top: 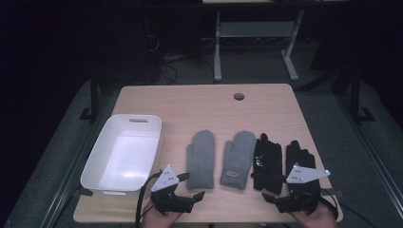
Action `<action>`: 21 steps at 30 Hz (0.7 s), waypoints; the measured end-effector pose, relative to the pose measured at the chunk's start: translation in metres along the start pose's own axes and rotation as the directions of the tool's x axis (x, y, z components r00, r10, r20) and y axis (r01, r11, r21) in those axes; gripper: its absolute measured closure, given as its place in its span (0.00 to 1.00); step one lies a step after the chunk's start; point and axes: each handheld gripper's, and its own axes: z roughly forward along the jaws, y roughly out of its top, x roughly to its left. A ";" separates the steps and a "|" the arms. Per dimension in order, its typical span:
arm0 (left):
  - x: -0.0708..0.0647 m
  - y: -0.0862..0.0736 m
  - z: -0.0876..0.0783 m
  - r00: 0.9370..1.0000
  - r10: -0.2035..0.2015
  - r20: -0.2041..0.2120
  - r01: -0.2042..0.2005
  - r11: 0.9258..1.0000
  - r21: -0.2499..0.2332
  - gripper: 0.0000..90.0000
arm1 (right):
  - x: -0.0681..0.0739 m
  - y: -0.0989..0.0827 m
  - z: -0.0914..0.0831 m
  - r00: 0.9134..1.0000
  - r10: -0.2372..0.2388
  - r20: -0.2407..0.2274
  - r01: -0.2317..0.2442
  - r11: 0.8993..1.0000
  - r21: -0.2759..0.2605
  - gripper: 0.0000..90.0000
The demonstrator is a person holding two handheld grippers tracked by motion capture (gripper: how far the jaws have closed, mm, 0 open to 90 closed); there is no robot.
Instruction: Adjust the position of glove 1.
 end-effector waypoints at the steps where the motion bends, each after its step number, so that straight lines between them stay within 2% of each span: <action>1: 0.000 0.000 0.000 1.000 0.000 0.000 0.000 1.000 0.000 0.20 | 0.000 0.000 0.000 1.000 0.000 0.000 0.000 1.000 0.000 0.25; 3: 0.002 0.000 -0.001 1.000 -0.005 -0.001 0.005 1.000 -0.001 0.20 | -0.003 0.008 0.002 1.000 -0.017 0.003 0.017 1.000 0.016 0.25; 5: 0.002 -0.001 -0.001 1.000 -0.006 0.000 0.006 1.000 -0.002 0.20 | -0.005 0.015 0.004 1.000 -0.022 -0.013 0.022 0.999 0.027 0.25; 19: 0.004 -0.001 -0.002 1.000 -0.015 0.011 0.015 1.000 -0.006 0.20 | -0.011 0.061 0.017 0.997 -0.064 -0.047 0.067 0.995 0.077 0.25; 21: 0.004 0.000 -0.003 1.000 -0.003 0.006 0.003 1.000 -0.006 0.20 | -0.013 0.066 0.020 0.996 -0.068 -0.059 0.073 0.994 0.084 0.24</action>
